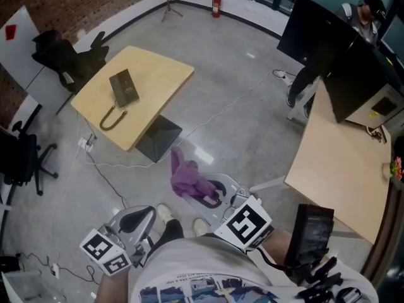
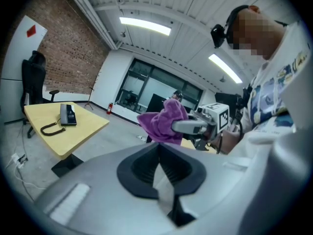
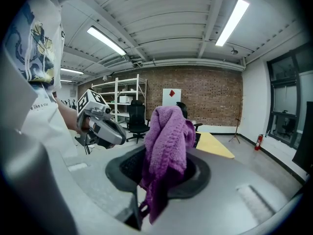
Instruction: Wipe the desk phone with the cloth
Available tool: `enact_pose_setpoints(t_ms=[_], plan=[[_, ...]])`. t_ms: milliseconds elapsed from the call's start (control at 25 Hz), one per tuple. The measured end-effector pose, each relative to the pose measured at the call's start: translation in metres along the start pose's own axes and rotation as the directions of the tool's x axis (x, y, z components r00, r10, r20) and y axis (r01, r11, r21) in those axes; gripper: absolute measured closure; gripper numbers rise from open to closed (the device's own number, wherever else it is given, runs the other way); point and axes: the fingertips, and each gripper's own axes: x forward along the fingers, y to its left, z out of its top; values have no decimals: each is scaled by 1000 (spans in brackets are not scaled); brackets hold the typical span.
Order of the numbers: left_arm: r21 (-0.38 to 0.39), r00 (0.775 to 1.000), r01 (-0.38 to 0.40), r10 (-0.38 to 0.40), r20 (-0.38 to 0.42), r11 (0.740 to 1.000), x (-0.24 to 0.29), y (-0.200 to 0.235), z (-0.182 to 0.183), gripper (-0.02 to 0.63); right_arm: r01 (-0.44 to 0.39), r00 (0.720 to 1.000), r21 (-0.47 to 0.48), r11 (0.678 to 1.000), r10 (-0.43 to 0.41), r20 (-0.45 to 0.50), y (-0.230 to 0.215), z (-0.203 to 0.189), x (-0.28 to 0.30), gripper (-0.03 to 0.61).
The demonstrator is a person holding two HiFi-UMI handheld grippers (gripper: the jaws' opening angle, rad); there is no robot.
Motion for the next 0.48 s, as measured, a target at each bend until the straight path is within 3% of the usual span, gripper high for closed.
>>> enact_pose_setpoints(t_ms=[480], plan=[[13, 1000, 9, -9, 2, 1000, -6, -12, -1, 606, 0, 1000, -21, 1000, 1, 19, 13, 3, -4, 469]])
